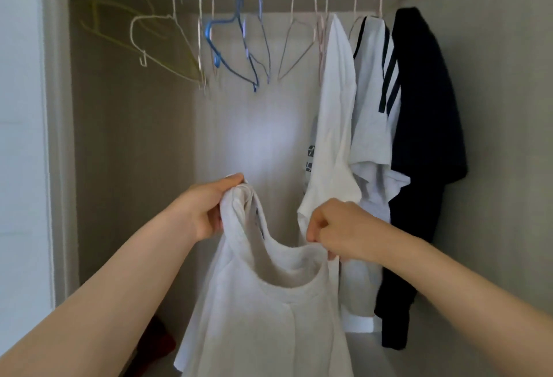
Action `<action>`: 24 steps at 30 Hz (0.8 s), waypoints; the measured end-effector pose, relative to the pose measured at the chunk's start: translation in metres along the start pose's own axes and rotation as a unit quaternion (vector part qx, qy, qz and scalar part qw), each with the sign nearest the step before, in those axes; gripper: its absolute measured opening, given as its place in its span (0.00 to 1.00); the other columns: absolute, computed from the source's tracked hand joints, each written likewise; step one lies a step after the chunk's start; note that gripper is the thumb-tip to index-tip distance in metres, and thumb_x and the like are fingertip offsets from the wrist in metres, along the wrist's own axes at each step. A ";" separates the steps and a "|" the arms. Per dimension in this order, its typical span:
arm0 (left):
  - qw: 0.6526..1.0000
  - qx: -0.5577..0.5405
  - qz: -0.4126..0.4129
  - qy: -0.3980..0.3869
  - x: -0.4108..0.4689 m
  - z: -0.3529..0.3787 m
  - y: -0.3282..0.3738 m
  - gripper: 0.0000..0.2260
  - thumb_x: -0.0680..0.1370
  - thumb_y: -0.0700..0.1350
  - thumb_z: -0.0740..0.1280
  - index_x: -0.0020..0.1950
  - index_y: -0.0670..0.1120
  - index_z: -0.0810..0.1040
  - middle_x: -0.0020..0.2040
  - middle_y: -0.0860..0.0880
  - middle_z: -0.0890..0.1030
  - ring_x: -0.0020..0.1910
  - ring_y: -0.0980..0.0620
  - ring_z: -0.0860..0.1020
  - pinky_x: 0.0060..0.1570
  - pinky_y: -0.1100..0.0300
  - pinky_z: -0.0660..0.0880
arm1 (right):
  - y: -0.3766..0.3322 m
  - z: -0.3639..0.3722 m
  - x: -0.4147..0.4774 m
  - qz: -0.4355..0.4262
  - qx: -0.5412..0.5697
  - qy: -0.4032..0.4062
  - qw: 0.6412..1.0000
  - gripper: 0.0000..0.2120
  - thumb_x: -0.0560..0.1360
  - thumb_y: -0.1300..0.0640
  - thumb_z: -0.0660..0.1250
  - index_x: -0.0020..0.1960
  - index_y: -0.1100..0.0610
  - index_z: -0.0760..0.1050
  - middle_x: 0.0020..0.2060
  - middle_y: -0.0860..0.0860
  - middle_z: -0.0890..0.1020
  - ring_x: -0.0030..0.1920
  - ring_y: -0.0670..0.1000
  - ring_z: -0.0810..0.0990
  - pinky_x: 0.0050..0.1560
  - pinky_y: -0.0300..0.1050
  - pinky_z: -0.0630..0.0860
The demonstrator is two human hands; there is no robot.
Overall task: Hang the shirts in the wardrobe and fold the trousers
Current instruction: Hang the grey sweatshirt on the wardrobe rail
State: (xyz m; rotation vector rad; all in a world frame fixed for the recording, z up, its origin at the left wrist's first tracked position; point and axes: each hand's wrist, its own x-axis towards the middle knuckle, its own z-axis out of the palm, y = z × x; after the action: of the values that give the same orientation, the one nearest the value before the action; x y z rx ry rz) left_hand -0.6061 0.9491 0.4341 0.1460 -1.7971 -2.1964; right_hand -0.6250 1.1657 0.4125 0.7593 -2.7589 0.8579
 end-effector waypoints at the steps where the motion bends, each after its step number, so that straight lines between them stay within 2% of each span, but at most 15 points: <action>1: 1.000 0.001 0.013 -0.002 0.005 0.002 0.008 0.06 0.77 0.46 0.71 0.47 0.44 0.81 0.41 0.46 0.83 0.34 0.51 0.80 0.29 0.60 0.79 | -0.011 -0.009 0.005 -0.010 0.002 0.012 1.000 0.12 0.70 0.65 0.59 0.48 0.67 0.79 0.42 0.61 0.84 0.41 0.61 0.85 0.39 0.50 0.81; 4: 0.998 0.014 0.054 -0.004 0.022 0.008 0.027 0.06 0.77 0.45 0.71 0.43 0.43 0.80 0.35 0.47 0.82 0.34 0.50 0.79 0.29 0.60 0.79 | -0.045 -0.038 0.018 -0.047 0.004 0.055 0.997 0.09 0.75 0.62 0.60 0.48 0.62 0.78 0.43 0.59 0.84 0.38 0.57 0.85 0.41 0.54 0.84; 9: 0.994 0.036 0.100 0.007 0.045 0.014 0.049 0.09 0.77 0.45 0.72 0.48 0.39 0.80 0.41 0.42 0.81 0.35 0.47 0.78 0.36 0.56 0.78 | -0.087 -0.078 0.047 -0.131 -0.061 0.206 0.968 0.14 0.72 0.61 0.61 0.51 0.69 0.77 0.43 0.67 0.82 0.37 0.61 0.83 0.42 0.63 0.81; 11: 0.993 0.039 0.108 0.018 0.055 0.015 0.053 0.12 0.76 0.46 0.73 0.52 0.38 0.80 0.42 0.41 0.81 0.36 0.47 0.79 0.35 0.58 0.78 | -0.100 -0.093 0.064 -0.157 -0.106 0.280 0.941 0.12 0.74 0.60 0.60 0.49 0.67 0.78 0.42 0.64 0.81 0.42 0.63 0.81 0.46 0.59 0.81; 14: 0.992 0.039 0.117 0.023 0.067 0.016 0.058 0.17 0.76 0.46 0.73 0.57 0.35 0.80 0.44 0.40 0.81 0.37 0.46 0.78 0.36 0.57 0.78 | -0.113 -0.112 0.087 -0.176 -0.163 0.341 0.909 0.08 0.76 0.60 0.60 0.49 0.62 0.76 0.44 0.59 0.80 0.44 0.61 0.78 0.46 0.52 0.79; 18: 0.990 0.043 0.130 0.025 0.079 0.017 0.069 0.15 0.76 0.46 0.73 0.56 0.36 0.81 0.41 0.41 0.82 0.35 0.47 0.79 0.30 0.60 0.78 | -0.127 -0.132 0.116 -0.195 -0.254 0.399 0.859 0.09 0.76 0.62 0.60 0.53 0.62 0.75 0.50 0.60 0.78 0.52 0.62 0.76 0.44 0.47 0.72; 22: 0.988 0.059 0.139 0.030 0.092 0.018 0.077 0.15 0.76 0.46 0.73 0.55 0.36 0.80 0.44 0.40 0.82 0.37 0.46 0.79 0.37 0.56 0.79 | -0.139 -0.154 0.136 -0.173 -0.349 0.453 0.802 0.16 0.76 0.62 0.60 0.63 0.62 0.71 0.60 0.59 0.74 0.63 0.61 0.68 0.53 0.51 0.68; 24: 0.987 0.068 0.143 0.033 0.098 0.018 0.080 0.15 0.75 0.47 0.74 0.54 0.37 0.80 0.46 0.40 0.83 0.39 0.46 0.80 0.35 0.57 0.79 | -0.144 -0.166 0.144 -0.138 -0.355 0.463 0.800 0.18 0.76 0.62 0.60 0.65 0.64 0.69 0.62 0.61 0.73 0.66 0.62 0.66 0.60 0.53 0.68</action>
State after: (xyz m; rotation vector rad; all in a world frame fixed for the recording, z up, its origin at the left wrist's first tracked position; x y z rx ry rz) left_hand -0.6905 0.9236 0.5267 -0.0098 -1.8053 -1.8534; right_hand -0.6757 1.0973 0.6608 0.3913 -1.7661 0.0204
